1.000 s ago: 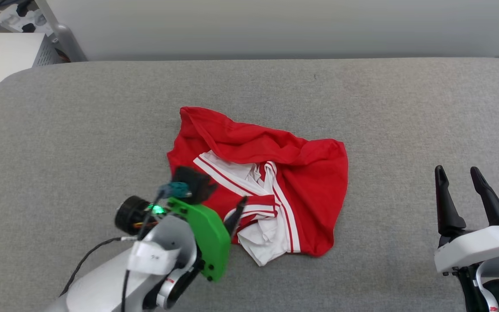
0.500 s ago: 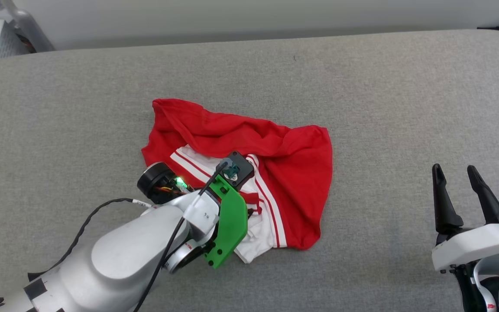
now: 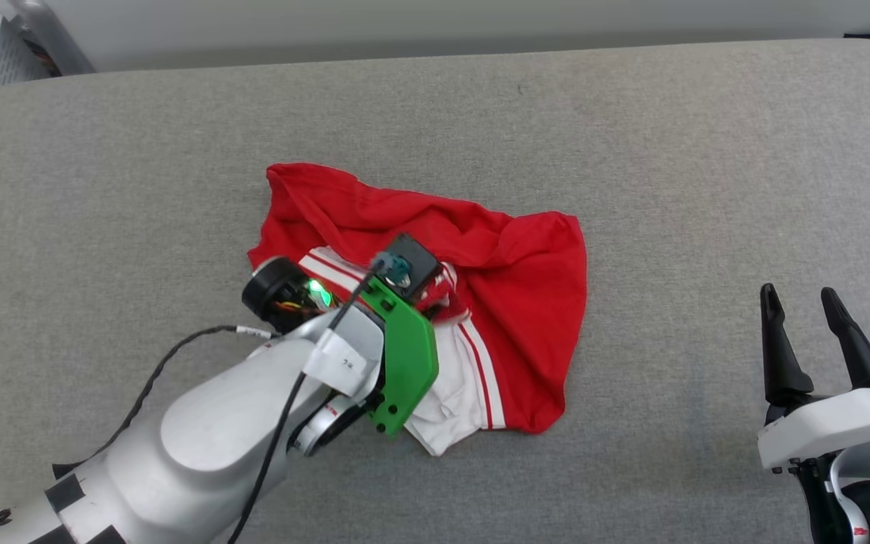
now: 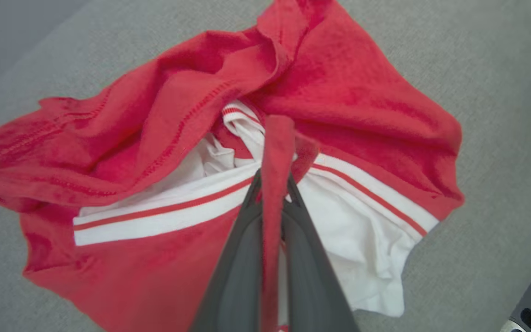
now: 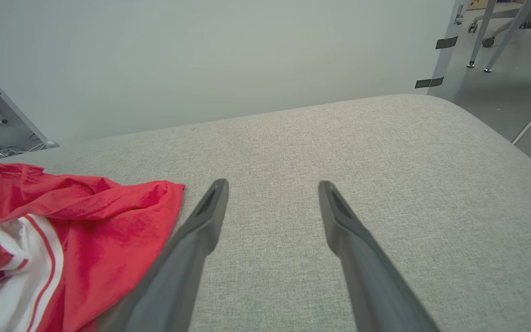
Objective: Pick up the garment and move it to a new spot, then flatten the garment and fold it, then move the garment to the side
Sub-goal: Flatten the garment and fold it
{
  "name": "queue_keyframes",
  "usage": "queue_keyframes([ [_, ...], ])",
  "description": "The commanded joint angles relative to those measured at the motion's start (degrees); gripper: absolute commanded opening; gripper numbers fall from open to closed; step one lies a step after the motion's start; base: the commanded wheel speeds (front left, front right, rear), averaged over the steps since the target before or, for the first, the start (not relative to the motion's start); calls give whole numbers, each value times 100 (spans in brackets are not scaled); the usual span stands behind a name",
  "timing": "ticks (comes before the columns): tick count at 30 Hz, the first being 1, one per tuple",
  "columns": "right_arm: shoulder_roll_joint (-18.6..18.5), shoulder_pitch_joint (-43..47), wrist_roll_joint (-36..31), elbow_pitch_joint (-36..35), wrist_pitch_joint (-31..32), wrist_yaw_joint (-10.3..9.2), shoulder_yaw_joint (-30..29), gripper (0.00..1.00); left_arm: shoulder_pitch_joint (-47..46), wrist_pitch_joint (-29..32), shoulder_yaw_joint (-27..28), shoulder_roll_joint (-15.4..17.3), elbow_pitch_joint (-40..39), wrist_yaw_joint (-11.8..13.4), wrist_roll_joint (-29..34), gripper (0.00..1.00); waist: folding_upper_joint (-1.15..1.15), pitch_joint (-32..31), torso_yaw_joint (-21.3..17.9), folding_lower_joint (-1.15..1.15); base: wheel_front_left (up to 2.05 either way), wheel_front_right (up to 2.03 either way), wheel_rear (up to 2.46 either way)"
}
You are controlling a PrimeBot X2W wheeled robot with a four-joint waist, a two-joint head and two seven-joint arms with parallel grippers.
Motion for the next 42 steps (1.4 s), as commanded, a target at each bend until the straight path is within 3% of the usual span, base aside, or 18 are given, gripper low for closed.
queue_keyframes([
  [1,-10,-71,12,16,-49,-4,-11,100,18,-169,116,56,-91,145,82,0,0,-50,70,0,0,0,0],
  [8,-10,-6,19,22,-25,-4,-63,100,844,-1176,1073,590,-721,1281,-241,0,0,-197,226,0,0,0,0],
  [15,-10,75,22,4,11,-4,-130,100,2270,-2175,2147,1103,-1197,2366,-918,0,0,-326,380,0,0,0,0],
  [21,-10,135,13,-53,64,-4,-146,100,3621,-2799,2752,1082,-1270,2899,-1567,0,0,-361,475,0,0,0,0],
  [25,-10,156,1,-77,108,-4,-138,100,4370,-2995,2970,841,-1020,2975,-2036,0,0,-392,505,0,0,0,0],
  [33,-10,192,-36,-100,191,-4,-106,100,4839,-3060,2920,405,-289,2466,-2456,0,0,-514,499,0,0,0,0],
  [34,-10,200,-40,-104,196,-4,-103,100,4800,-3060,2882,358,-257,2373,-2453,31,0,-527,499,0,0,0,0],
  [35,-10,210,-42,-106,203,-4,-100,100,4737,-3095,2849,318,-223,2277,-2418,100,0,-549,498,0,0,0,0],
  [38,-10,243,-48,-102,222,-4,-88,100,4563,-3293,2839,281,-141,2161,-2256,100,0,-621,489,0,0,0,0],
  [42,-10,301,-49,-96,250,-4,-64,100,4332,-3648,2991,367,-231,2198,-1794,100,0,-718,472,0,0,0,0],
])
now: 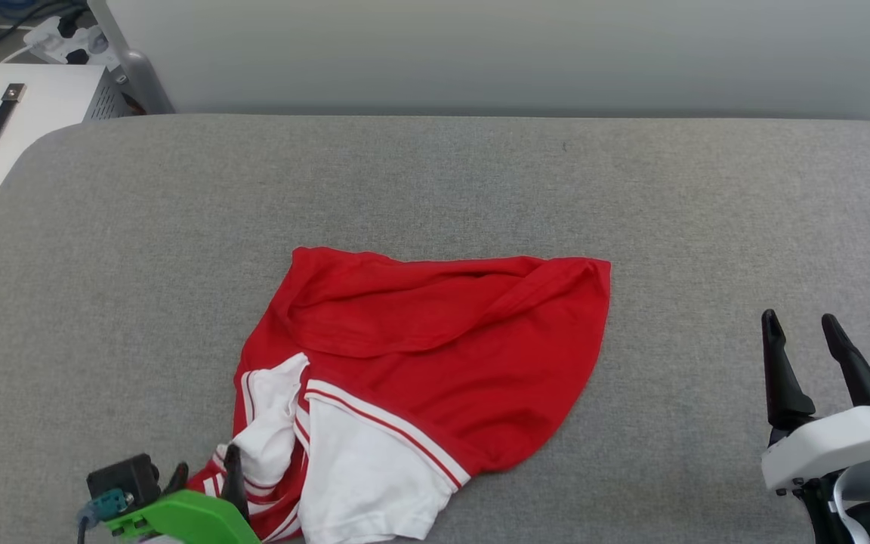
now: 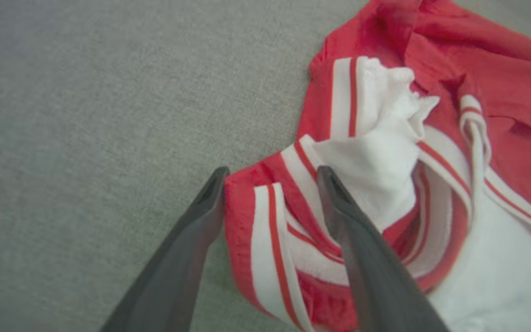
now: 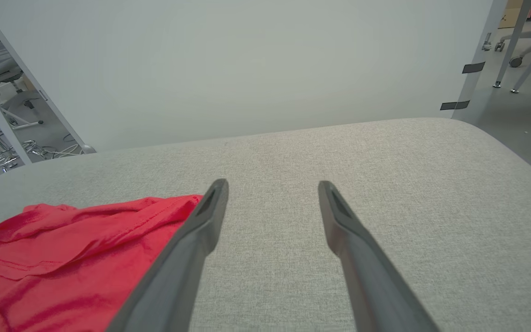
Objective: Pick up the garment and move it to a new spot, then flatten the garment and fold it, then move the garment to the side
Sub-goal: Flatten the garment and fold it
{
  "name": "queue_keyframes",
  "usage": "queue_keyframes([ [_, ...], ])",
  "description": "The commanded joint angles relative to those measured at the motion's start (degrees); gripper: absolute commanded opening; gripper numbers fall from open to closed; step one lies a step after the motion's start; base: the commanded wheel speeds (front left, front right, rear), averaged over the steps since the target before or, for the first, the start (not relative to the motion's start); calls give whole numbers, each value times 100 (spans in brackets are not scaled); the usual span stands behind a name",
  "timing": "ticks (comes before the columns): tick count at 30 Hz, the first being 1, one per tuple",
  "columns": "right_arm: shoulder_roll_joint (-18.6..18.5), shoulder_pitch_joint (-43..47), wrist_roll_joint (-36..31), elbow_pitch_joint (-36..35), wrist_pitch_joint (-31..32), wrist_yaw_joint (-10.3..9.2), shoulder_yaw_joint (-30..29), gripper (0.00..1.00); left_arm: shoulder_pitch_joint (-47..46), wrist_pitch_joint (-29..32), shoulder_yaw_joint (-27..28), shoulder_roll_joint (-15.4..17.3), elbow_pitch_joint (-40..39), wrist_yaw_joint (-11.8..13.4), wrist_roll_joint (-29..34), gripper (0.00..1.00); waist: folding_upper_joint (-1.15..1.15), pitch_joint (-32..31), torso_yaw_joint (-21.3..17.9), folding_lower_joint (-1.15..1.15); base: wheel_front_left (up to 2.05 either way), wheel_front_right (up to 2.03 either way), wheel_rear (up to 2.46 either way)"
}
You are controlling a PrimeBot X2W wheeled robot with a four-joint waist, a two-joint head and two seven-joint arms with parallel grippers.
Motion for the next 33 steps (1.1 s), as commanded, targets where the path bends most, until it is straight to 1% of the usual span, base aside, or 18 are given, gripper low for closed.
queue_keyframes([
  [1,-10,65,-30,-21,34,-4,24,100,-173,-95,75,48,-82,23,223,100,0,-55,-12,0,0,0,0],
  [6,-10,117,-22,-37,70,-4,32,100,-314,-181,178,243,-639,119,987,100,0,-113,-16,0,0,0,0],
  [9,-10,139,-20,-41,97,-4,54,100,-427,-191,182,321,-974,136,1419,100,0,-109,-11,0,0,0,0],
  [12,-10,151,-37,-21,177,-4,168,100,-560,-194,161,367,-1293,150,1828,100,0,-72,1,0,0,0,0],
  [15,-18,150,-51,62,386,-4,395,100,-662,-195,118,405,-1536,193,2081,100,0,-7,43,0,0,0,0],
  [20,-262,106,130,324,1070,-4,1088,100,-818,-163,40,366,-1788,285,2243,100,0,140,186,0,0,0,0],
  [26,-641,-85,439,634,1842,-4,2026,100,-964,-168,-24,190,-1819,289,2331,100,0,351,435,0,0,0,0],
  [30,-795,-321,597,831,2026,-4,2554,100,-1074,-177,-7,76,-1811,267,2405,100,0,518,609,0,0,0,0],
  [33,-873,-540,644,1032,2097,-4,2828,100,-1119,-184,33,-6,-1799,264,2451,100,0,628,709,0,0,0,0],
])
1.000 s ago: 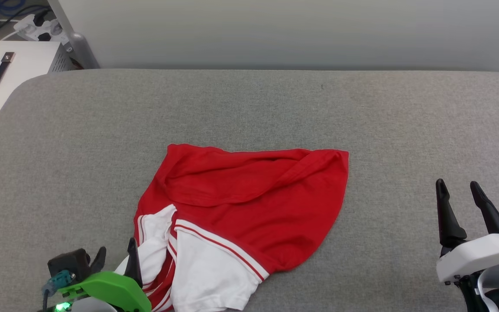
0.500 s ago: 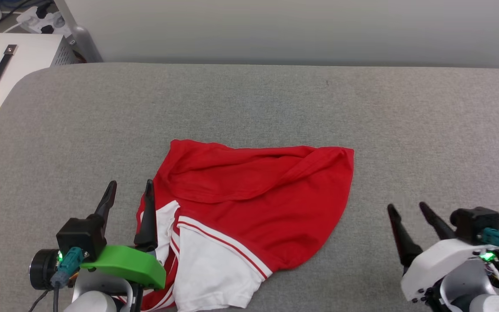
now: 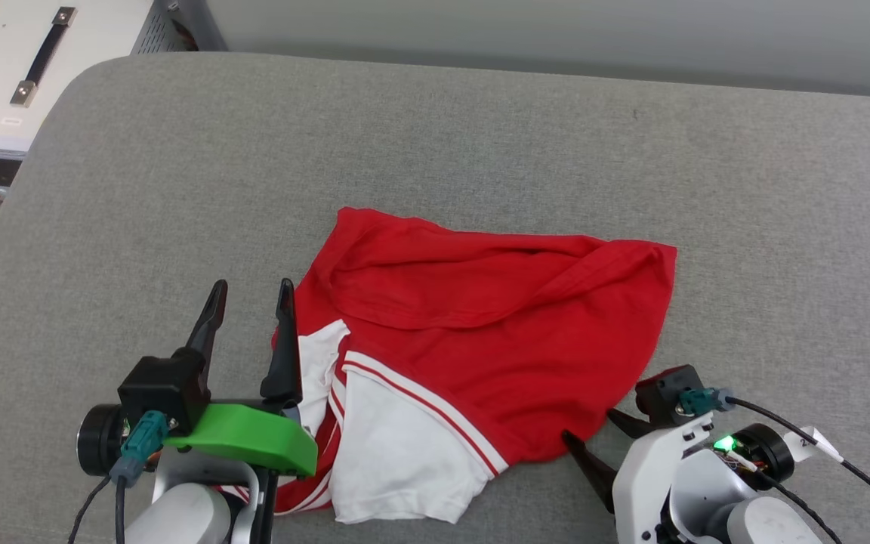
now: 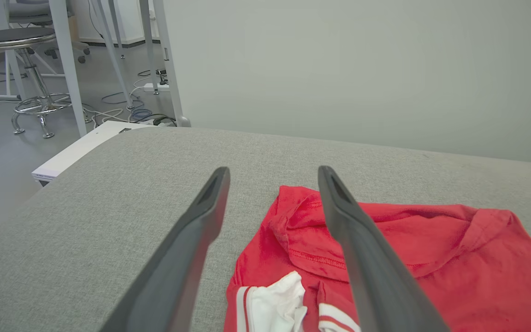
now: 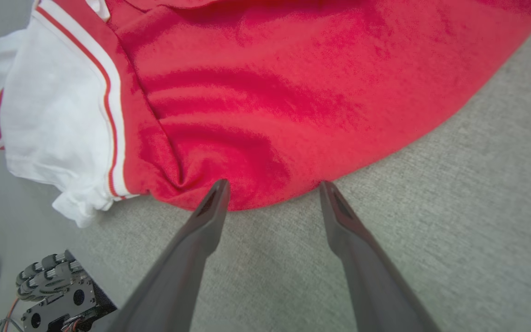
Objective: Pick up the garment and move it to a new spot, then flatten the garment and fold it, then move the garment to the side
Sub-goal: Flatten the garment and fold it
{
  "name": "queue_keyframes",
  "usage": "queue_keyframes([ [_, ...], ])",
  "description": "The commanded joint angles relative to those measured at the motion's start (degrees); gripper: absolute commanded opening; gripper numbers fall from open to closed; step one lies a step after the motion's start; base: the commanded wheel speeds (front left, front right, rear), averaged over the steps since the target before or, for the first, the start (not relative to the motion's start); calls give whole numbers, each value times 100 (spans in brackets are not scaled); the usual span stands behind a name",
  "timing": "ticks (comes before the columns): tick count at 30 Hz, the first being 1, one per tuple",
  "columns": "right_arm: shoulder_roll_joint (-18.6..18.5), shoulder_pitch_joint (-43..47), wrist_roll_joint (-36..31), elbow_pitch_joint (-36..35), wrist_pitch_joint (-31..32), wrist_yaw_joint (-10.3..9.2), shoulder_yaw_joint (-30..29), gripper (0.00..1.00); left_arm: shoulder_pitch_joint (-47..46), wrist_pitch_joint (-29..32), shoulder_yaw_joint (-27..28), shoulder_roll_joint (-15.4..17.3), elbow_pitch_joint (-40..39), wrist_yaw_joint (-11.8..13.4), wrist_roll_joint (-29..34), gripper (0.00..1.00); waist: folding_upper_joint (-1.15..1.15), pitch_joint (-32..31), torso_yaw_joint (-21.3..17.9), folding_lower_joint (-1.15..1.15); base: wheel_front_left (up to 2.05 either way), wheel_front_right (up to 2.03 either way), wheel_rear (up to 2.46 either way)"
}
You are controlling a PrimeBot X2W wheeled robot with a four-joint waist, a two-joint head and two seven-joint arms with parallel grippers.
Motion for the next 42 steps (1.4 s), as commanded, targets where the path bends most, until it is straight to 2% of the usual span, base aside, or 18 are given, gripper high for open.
queue_keyframes([
  [1,-41,-176,34,104,34,-4,84,100,-100,-28,41,-51,23,-7,42,100,0,185,165,0,0,0,0],
  [11,-426,-417,282,936,1199,-4,902,100,-16,-38,291,-298,72,-105,199,100,0,309,312,0,0,0,0],
  [12,-442,-420,338,958,1245,-4,931,94,-5,-39,324,-322,70,-123,224,100,0,312,321,0,0,0,0],
  [13,-453,-429,382,970,1268,-4,954,36,4,-39,349,-338,70,-139,244,100,0,313,326,0,0,0,0],
  [14,-466,-442,415,979,1276,-4,968,0,13,-39,371,-354,72,-156,263,100,0,313,331,0,0,0,0],
  [19,-518,-595,577,906,1136,-4,900,0,95,-39,489,-432,92,-212,359,100,0,274,323,0,0,0,0],
  [25,-674,-650,618,606,958,-4,449,0,247,-40,606,-468,122,-252,407,100,0,136,248,0,0,0,0],
  [31,-956,-464,450,289,1059,-4,-616,0,377,-40,709,-449,104,-265,444,100,0,4,90,0,0,0,0],
  [33,-1149,-387,331,349,1219,-4,-1290,0,410,-40,720,-431,114,-274,449,100,0,-42,10,0,0,0,0],
  [38,-1252,-344,204,638,1289,-4,-1935,0,416,-34,693,-422,150,-296,443,100,0,-77,-22,0,0,0,0],
  [42,-1028,-268,235,852,1110,-4,-2090,0,434,4,653,-416,184,-295,441,100,0,-101,-14,0,0,0,0],
])
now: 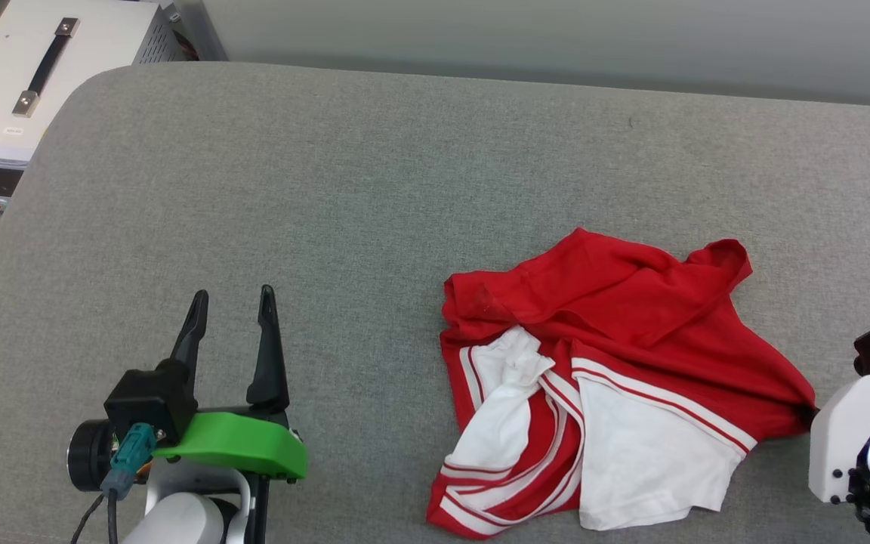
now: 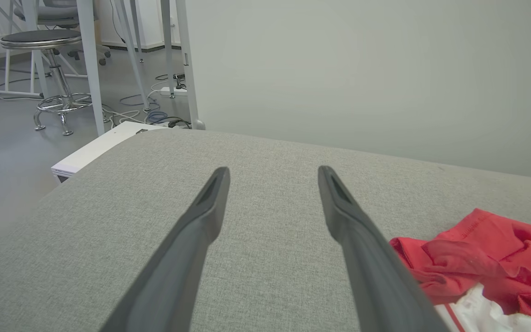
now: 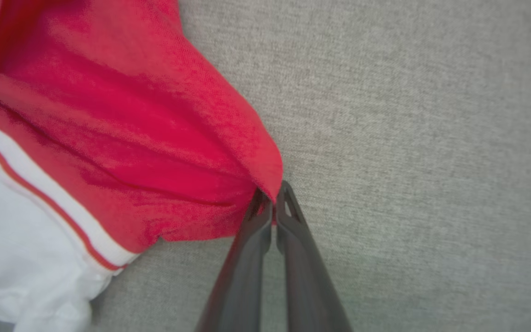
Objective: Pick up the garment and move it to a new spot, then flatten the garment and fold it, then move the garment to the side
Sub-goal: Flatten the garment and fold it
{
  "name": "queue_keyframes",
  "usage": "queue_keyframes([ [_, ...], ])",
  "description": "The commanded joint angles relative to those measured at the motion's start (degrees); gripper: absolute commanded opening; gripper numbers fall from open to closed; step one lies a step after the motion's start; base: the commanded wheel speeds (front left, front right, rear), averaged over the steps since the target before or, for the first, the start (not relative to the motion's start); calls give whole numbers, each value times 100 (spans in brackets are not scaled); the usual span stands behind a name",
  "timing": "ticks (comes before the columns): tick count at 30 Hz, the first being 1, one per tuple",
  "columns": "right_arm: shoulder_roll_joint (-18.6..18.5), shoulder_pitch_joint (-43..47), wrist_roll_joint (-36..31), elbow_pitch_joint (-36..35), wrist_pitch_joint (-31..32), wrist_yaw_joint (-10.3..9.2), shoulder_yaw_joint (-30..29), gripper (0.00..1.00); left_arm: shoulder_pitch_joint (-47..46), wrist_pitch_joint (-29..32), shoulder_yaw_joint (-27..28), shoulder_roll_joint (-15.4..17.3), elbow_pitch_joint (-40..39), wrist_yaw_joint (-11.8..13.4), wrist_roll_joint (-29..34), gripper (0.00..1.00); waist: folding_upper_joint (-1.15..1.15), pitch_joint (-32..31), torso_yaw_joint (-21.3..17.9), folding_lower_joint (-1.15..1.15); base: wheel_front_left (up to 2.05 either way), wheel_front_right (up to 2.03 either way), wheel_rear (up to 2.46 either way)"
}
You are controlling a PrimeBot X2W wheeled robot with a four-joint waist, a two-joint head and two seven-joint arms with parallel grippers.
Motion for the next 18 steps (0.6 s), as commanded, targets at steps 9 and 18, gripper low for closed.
queue_keyframes([
  [9,730,328,-269,99,-1404,-10,-456,100,245,94,-8,95,118,10,-65,100,0,-220,-56,0,0,0,0],
  [18,1399,695,-958,-662,-3081,-10,-779,100,379,297,-49,211,68,39,-133,100,0,-401,-241,0,0,0,0],
])
